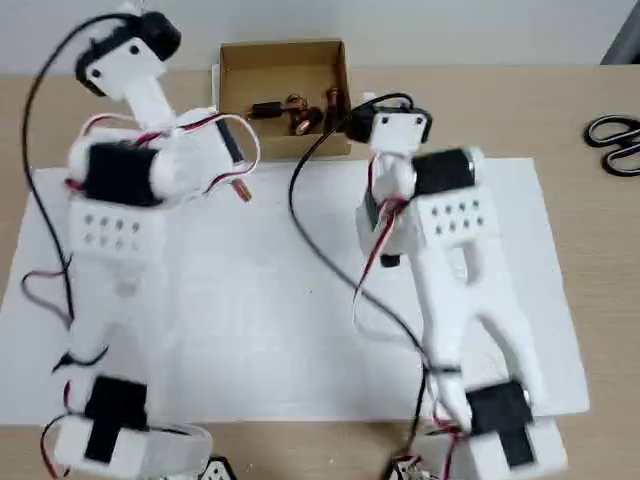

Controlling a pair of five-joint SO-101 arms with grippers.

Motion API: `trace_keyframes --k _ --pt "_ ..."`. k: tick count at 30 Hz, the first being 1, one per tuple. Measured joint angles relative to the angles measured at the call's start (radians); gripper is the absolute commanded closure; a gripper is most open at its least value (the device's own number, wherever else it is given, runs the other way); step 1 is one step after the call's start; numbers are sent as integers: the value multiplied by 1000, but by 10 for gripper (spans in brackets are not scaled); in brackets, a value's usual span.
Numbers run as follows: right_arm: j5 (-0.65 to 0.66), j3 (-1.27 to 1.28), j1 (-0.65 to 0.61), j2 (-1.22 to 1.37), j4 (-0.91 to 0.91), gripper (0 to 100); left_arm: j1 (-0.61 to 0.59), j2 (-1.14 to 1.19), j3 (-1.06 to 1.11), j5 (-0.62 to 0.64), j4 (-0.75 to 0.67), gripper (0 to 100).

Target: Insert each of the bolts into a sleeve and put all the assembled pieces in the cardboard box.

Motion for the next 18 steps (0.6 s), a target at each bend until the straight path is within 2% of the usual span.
trace_keyframes --k 8,18 --pt "0 176 -32 -302 0 995 3 -181 51 -38 0 994" --pt "0 445 -124 -703 -34 995 12 -508 387 -49 0 994"
